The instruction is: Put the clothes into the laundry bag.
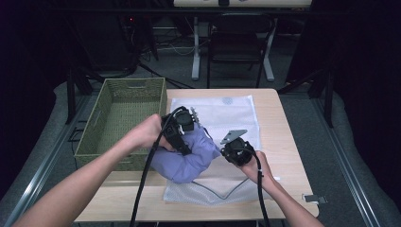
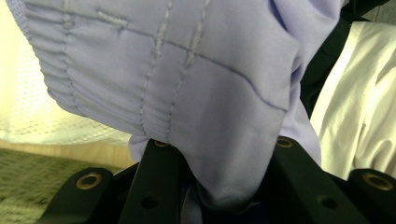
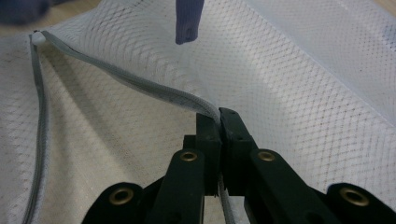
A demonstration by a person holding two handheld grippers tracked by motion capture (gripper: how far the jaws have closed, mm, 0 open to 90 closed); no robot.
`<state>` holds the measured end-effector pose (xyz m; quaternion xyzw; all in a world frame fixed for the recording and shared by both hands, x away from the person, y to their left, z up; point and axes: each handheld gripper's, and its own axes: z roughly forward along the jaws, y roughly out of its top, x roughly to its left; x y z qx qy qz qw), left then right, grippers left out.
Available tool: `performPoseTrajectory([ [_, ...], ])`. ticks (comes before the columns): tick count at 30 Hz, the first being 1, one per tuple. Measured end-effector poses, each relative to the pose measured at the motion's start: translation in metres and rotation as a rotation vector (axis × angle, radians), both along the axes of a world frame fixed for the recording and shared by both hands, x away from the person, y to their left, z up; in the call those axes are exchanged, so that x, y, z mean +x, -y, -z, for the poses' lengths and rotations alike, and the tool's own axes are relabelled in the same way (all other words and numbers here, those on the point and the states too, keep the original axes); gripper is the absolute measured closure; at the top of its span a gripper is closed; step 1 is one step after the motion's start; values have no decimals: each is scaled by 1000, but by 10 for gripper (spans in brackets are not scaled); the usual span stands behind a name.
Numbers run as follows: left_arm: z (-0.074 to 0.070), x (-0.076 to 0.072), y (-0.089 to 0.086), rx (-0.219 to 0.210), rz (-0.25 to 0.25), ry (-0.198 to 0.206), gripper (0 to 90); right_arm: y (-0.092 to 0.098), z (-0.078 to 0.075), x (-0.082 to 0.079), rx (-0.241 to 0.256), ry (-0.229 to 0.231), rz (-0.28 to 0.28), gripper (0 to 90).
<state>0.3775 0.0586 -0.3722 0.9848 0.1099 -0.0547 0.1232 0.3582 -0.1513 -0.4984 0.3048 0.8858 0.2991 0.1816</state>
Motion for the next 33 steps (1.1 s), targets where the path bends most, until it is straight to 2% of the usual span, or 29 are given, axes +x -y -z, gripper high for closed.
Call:
performPoseTrajectory([
  [2,7,-1,2,-2,2,-16,747,1,0,0,-3,2,1,876],
  [4,17,-4,4,0,-6,-7,747,1,-1,0,-3,3,1,876],
  [7,26,-6,4,6,3,-27,746,0,0,-1,-7,2,-2,876],
  [12,43,-11,7,18,-6,-34,743,0,1,1,-7,-8,0,876],
  [17,53,-17,12,-3,-10,-11,740,0,0,0,-7,0,-3,875],
  [23,68,-23,17,-31,-28,5,732,-1,1,0,-11,-13,-3,875],
  [30,95,-29,20,-50,-44,1,709,-1,1,-1,-5,-18,-4,875],
  [33,107,-31,20,-73,-72,2,691,-2,2,-1,-5,-28,-4,875],
])
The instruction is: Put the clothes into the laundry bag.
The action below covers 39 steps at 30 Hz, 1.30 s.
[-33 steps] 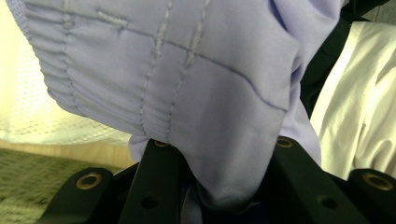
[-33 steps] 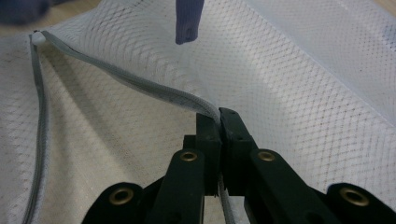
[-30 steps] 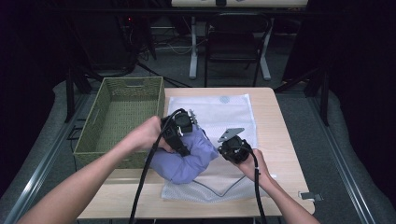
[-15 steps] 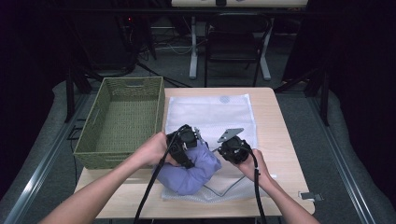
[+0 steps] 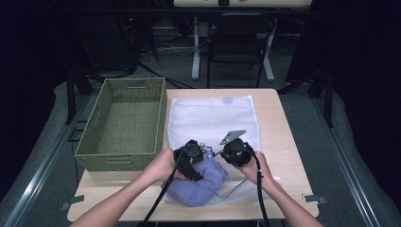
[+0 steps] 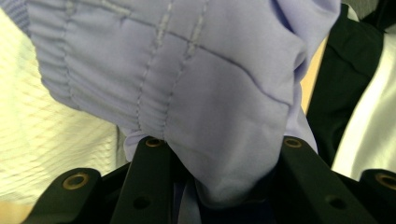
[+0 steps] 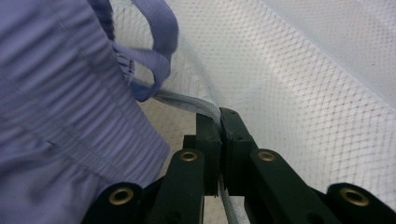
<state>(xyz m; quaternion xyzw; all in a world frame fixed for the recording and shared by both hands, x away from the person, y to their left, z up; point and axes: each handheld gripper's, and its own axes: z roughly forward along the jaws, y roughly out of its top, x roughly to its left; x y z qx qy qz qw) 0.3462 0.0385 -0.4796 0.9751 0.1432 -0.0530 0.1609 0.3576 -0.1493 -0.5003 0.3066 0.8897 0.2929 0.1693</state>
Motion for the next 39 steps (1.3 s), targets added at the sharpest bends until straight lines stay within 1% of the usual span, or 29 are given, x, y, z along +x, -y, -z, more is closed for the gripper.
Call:
performPoseTrajectory([
  [1,5,-1,0,-3,-6,-3,681,0,0,0,1,-3,0,875],
  [2,10,-1,0,-1,-15,-3,656,0,1,0,-1,-7,0,875],
  [3,17,-3,1,1,-25,8,627,0,1,-1,-3,-9,-1,875],
  [4,20,-4,1,5,-30,6,597,0,1,-1,-4,-9,-2,875],
  [5,26,-6,1,0,-42,11,547,0,1,-1,-5,-8,-2,874],
  [6,29,-6,0,-5,-54,16,472,0,2,-1,-7,-9,-3,875],
  [8,31,-8,-4,-29,-78,39,385,-1,2,-1,-7,-12,-5,875],
  [9,31,-9,-6,-40,-86,35,355,-1,3,-1,-8,-16,-3,875],
  [11,29,-10,-12,-60,-98,50,285,-1,3,0,-8,-20,-2,875],
  [12,27,-10,-14,-68,-106,51,247,-1,4,0,-10,-19,-3,875],
  [13,23,-12,-18,-85,-122,66,222,-1,4,0,-11,-22,-1,874],
  [14,20,-13,-21,-97,-126,79,201,-1,3,-1,-12,-20,-1,874],
  [15,17,-15,-23,-105,-131,80,176,-1,3,-1,-14,-16,-5,875],
  [17,9,-19,-29,-120,-147,105,159,-1,1,-2,-12,-11,-5,875],
  [21,-5,-29,-37,-170,-180,160,158,1,0,-1,-6,-15,5,875],
  [22,-8,-33,-37,-185,-188,181,167,1,-1,-1,-2,-15,8,875],
  [23,-8,-35,-36,-194,-188,188,203,2,-2,-1,1,-14,7,875],
  [25,-7,-40,-33,-200,-171,184,281,2,-3,-1,4,-11,8,875],
  [26,-6,-41,-30,-195,-161,177,325,3,-4,-1,6,-8,8,875],
  [28,5,-44,-22,-165,-127,154,413,3,-4,-2,5,-11,8,874],
  [29,10,-44,-19,-157,-115,136,469,3,-4,-2,5,-9,8,875],
  [30,19,-44,-15,-149,-105,131,518,3,-5,-2,3,-7,8,875],
  [32,27,-45,-12,-151,-103,139,674,2,-5,-3,4,-7,8,875],
  [34,32,-43,-11,-164,-107,142,778,1,-6,-3,6,-8,8,876],
  [35,32,-41,-11,-166,-116,149,812,1,-7,-4,10,-10,8,875],
  [36,30,-40,-11,-167,-116,141,828,2,-7,-4,12,-10,9,876],
  [38,25,-38,-12,-187,-125,141,834,2,-9,-4,17,-10,9,875],
  [39,21,-38,-12,-206,-132,138,834,2,-10,-4,18,-11,13,876],
])
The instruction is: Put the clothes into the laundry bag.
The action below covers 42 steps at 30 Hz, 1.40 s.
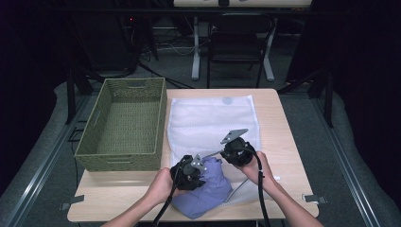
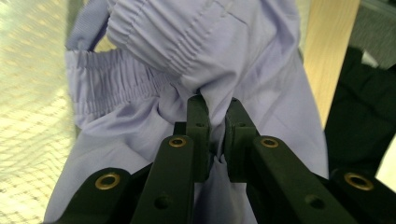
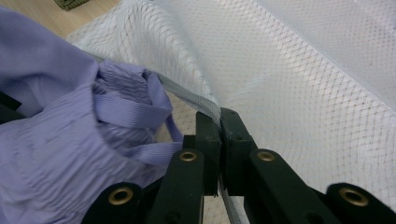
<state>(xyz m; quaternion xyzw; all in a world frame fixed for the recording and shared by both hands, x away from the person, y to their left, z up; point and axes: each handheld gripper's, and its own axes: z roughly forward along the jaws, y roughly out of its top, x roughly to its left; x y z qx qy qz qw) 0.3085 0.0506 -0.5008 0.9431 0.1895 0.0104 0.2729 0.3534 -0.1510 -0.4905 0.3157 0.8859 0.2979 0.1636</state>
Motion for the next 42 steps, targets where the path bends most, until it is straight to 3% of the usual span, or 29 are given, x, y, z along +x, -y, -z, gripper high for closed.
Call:
performPoseTrajectory([
  [5,-15,3,4,-63,-21,22,819,-1,-8,-3,17,16,3,876],
  [8,-6,9,11,-75,-43,-5,794,-1,-11,-4,23,23,2,875],
  [12,17,14,17,-38,-64,-32,773,-1,-8,-4,12,18,-3,876],
  [14,22,15,17,-21,-63,-33,747,-2,-7,-4,9,17,-6,876],
  [17,18,15,13,-20,-79,-21,636,-1,-7,-4,9,18,-5,876],
  [20,11,13,9,-16,-94,4,445,0,-6,-3,14,14,-1,876],
  [22,3,9,3,-20,-91,17,372,1,-5,-3,15,12,2,876],
  [25,-7,2,-3,-45,-85,30,303,2,-5,-4,15,12,4,876],
  [28,-8,-3,-8,-41,-77,30,279,3,-6,-4,17,14,8,876],
  [30,0,-2,-7,-7,-78,10,322,3,-6,-4,17,13,8,876],
  [34,18,2,-3,21,-63,-37,482,2,-5,-3,15,11,5,876],
  [38,30,2,1,49,-23,-33,690,1,-3,-3,9,7,2,875],
  [42,31,3,1,47,-15,-34,800,1,-4,-4,10,13,-1,876],
])
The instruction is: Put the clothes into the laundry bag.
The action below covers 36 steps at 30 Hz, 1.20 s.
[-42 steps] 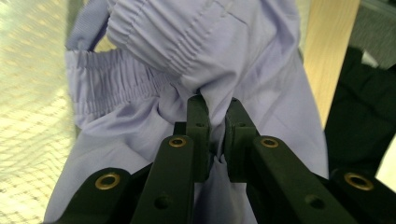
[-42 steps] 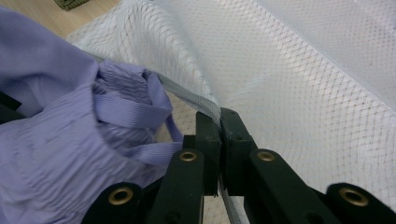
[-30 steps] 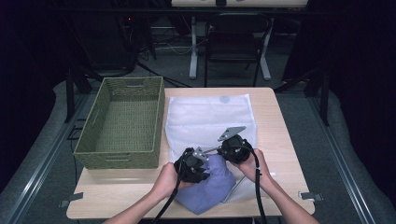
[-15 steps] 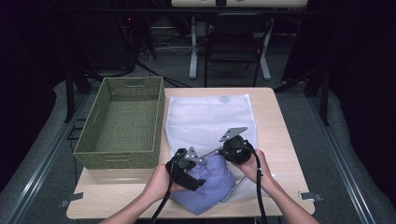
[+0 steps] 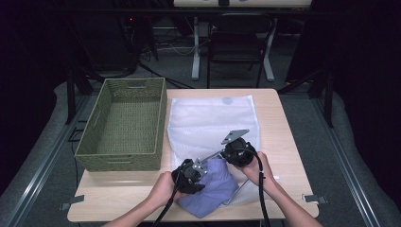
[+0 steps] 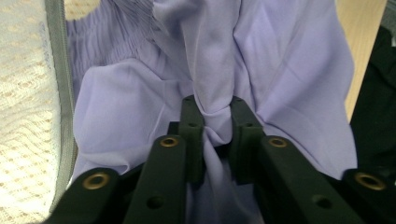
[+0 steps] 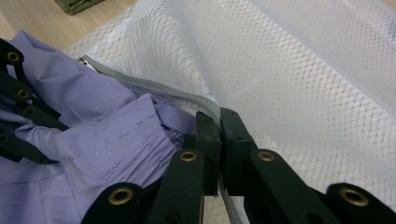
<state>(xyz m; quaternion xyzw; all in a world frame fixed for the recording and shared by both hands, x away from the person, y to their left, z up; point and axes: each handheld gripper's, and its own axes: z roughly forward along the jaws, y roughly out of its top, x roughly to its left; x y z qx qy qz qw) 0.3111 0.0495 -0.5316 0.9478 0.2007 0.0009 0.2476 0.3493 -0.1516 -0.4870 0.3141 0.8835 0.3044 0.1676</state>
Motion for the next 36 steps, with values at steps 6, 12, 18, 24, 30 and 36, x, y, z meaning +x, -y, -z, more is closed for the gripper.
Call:
performPoseTrajectory([
  [6,-18,-2,8,-48,-20,58,814,1,-2,-1,13,0,5,876],
  [12,-2,6,24,-14,-5,27,783,0,-5,-2,28,0,20,876],
  [18,-6,4,15,-24,6,13,641,0,-3,-1,20,0,30,877],
  [24,-19,-6,-4,-59,-40,32,420,-1,-3,-2,26,-1,30,878],
  [30,-3,-4,1,-24,-30,13,560,2,-3,0,38,-10,34,878],
  [36,7,2,2,-54,-12,-10,797,2,-2,0,49,-19,29,878],
])
